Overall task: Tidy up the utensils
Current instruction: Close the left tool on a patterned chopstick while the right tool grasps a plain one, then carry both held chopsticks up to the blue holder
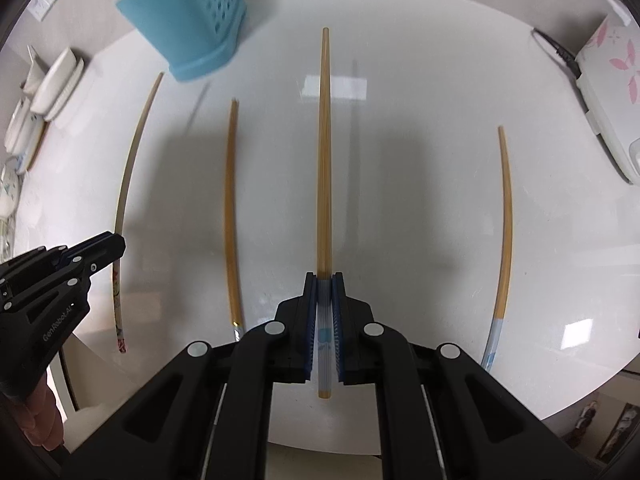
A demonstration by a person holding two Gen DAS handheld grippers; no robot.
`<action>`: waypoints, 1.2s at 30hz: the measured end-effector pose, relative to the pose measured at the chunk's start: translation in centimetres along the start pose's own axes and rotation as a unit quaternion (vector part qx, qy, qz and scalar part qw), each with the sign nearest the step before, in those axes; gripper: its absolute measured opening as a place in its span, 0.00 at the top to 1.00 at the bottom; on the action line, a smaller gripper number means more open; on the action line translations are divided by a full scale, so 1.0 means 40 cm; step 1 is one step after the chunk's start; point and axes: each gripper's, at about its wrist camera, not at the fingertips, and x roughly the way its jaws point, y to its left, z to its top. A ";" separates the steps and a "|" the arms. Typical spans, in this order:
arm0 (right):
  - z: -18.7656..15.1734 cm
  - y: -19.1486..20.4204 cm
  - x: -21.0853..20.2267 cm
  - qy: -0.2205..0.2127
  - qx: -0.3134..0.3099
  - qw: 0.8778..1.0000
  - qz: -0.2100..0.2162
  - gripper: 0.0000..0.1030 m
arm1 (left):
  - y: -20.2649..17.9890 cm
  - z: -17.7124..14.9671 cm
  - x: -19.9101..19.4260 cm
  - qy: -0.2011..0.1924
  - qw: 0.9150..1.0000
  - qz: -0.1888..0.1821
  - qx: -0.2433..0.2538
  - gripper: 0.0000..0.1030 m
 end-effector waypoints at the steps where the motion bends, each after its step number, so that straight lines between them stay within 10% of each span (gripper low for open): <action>1: 0.002 -0.001 -0.007 -0.006 0.002 1.000 0.001 0.93 | 0.009 0.003 -0.017 -0.011 1.000 0.001 -0.005 0.94; 36: 0.245 0.168 -0.246 -0.227 0.017 0.973 0.048 0.93 | 0.154 0.256 -0.233 -0.242 0.968 -0.059 -0.023 0.94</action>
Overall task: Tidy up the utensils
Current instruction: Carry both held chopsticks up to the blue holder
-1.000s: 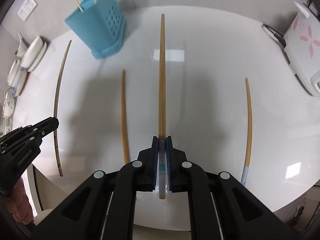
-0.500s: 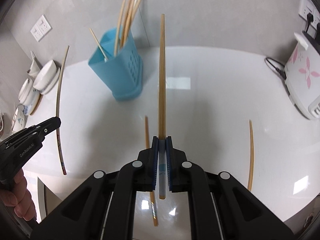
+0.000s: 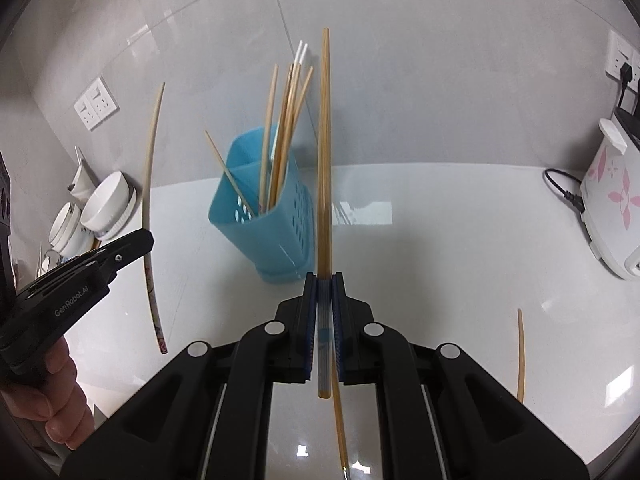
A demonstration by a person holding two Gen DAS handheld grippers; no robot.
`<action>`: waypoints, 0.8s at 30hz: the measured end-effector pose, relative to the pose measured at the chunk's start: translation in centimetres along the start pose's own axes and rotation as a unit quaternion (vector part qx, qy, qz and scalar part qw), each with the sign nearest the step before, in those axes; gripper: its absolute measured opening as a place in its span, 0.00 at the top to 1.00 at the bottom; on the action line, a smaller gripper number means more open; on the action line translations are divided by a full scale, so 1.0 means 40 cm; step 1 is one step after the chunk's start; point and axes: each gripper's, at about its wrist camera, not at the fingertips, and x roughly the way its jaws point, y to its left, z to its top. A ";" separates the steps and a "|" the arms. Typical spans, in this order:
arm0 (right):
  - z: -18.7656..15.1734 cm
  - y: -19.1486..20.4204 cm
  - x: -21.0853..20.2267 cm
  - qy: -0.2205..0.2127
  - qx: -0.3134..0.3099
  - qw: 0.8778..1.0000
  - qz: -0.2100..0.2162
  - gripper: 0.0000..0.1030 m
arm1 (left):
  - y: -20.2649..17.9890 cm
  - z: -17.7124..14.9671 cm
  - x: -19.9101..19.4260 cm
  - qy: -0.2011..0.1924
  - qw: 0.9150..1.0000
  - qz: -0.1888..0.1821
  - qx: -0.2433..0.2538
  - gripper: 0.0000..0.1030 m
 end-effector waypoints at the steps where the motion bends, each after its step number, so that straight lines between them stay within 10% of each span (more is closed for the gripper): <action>1: 0.010 0.005 0.001 -0.005 0.000 1.000 0.000 0.93 | -0.002 0.012 0.003 -0.008 1.000 -0.007 0.004 0.94; 24: 0.135 0.028 0.040 -0.055 0.018 0.998 -0.008 0.93 | -0.034 0.176 0.103 -0.159 0.982 -0.078 0.058 0.94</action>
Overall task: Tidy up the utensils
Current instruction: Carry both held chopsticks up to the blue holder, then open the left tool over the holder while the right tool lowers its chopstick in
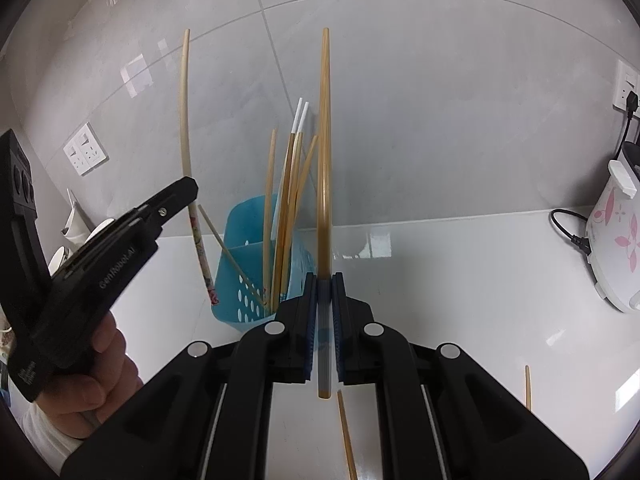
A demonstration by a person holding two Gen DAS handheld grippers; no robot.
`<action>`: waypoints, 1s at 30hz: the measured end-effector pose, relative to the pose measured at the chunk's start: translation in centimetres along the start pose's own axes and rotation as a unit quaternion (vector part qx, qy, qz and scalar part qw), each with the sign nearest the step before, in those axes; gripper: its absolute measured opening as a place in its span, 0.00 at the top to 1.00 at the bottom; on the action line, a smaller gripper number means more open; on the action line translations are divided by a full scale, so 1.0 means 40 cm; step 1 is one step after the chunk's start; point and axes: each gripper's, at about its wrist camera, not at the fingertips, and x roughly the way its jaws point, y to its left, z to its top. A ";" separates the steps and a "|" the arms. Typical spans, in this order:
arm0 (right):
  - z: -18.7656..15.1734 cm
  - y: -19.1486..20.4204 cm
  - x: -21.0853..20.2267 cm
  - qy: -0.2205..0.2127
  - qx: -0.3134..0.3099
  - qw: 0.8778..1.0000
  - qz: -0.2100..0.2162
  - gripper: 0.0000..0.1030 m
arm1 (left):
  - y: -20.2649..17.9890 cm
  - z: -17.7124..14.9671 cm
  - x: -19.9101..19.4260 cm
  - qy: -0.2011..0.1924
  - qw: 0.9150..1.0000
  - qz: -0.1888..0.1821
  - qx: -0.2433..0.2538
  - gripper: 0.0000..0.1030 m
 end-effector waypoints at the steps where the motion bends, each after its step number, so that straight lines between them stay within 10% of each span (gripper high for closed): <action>1: 0.002 0.000 0.003 -0.001 0.001 1.000 0.000 0.93 | -0.003 -0.002 0.009 -0.003 1.000 -0.003 0.005 0.94; 30: 0.011 0.002 0.066 0.013 0.008 1.000 -0.001 0.93 | -0.013 -0.138 0.152 0.043 0.997 -0.009 0.062 0.93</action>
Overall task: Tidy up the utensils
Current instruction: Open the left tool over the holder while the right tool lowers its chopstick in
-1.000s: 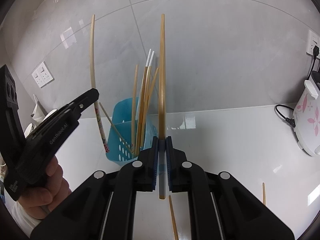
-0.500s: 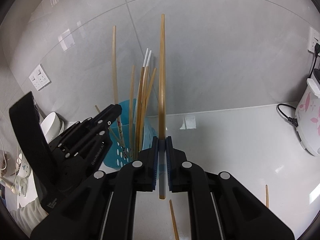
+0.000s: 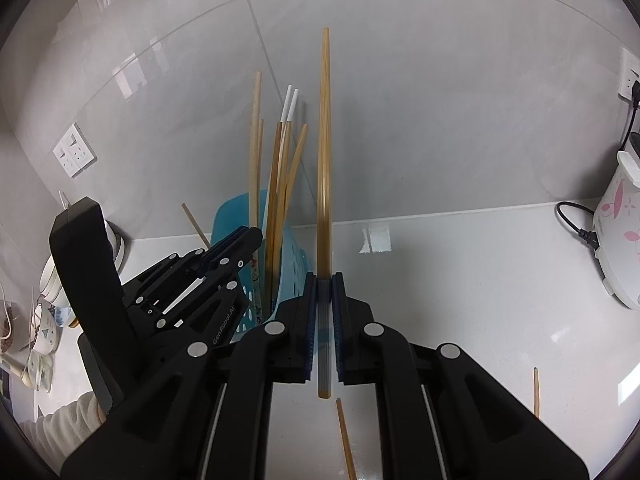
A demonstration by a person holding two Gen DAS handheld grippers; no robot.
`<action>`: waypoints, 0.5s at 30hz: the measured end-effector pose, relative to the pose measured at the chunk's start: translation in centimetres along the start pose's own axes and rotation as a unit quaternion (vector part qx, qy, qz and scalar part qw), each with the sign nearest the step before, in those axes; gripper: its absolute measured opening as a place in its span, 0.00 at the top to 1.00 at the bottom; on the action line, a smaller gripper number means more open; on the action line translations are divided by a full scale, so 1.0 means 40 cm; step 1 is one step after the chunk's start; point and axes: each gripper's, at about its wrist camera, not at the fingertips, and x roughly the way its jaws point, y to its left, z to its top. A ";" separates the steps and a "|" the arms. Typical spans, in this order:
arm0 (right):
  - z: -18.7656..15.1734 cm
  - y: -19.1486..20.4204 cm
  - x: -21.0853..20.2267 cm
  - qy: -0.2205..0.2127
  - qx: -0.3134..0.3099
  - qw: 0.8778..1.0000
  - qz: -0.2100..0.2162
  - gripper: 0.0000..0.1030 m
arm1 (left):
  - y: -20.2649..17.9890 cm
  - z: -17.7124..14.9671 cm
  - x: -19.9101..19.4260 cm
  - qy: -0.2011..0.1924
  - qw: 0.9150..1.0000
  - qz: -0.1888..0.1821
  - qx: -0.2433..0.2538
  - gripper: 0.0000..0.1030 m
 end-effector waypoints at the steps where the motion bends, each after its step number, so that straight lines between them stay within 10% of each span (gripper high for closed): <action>1: -0.002 -0.002 -0.001 0.000 0.000 1.000 0.000 0.93 | 0.000 0.001 -0.001 0.000 1.000 0.002 0.001 0.93; 7: -0.007 -0.003 -0.003 -0.001 -0.001 1.000 0.005 0.93 | -0.003 0.008 -0.024 0.016 1.000 0.012 -0.001 0.88; 11: -0.008 -0.003 -0.011 -0.009 -0.004 1.000 0.012 0.93 | 0.003 0.010 -0.056 0.031 0.999 0.031 -0.010 0.51; 15: -0.004 0.003 -0.013 -0.018 -0.008 1.000 0.019 0.93 | 0.018 0.004 -0.090 0.051 0.997 0.051 -0.022 0.35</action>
